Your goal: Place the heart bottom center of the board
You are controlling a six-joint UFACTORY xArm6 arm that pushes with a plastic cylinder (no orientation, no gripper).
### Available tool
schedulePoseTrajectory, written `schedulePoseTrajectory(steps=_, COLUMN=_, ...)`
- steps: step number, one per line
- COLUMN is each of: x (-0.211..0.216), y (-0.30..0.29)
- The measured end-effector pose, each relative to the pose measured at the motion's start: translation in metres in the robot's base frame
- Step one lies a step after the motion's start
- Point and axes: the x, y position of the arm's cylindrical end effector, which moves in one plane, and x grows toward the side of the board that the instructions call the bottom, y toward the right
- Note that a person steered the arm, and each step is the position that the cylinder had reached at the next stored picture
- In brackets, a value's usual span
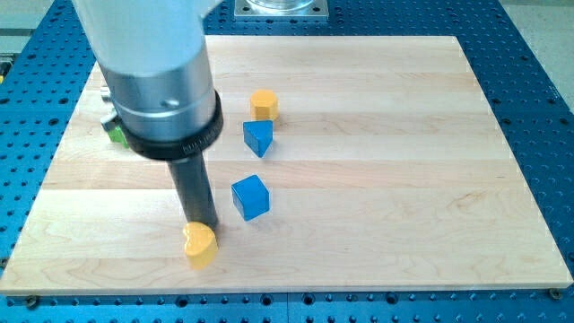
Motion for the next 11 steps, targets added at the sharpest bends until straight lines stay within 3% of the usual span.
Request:
schedulePoseTrajectory(steps=2, x=0.005, y=-0.047)
schedulePoseTrajectory(steps=5, x=0.034, y=-0.02)
schedulePoseTrajectory(steps=6, x=0.034, y=0.028)
schedulePoseTrajectory(steps=8, x=0.058, y=-0.033)
schedulePoseTrajectory(steps=10, x=0.052, y=-0.024)
schedulePoseTrajectory(steps=11, x=0.001, y=0.002)
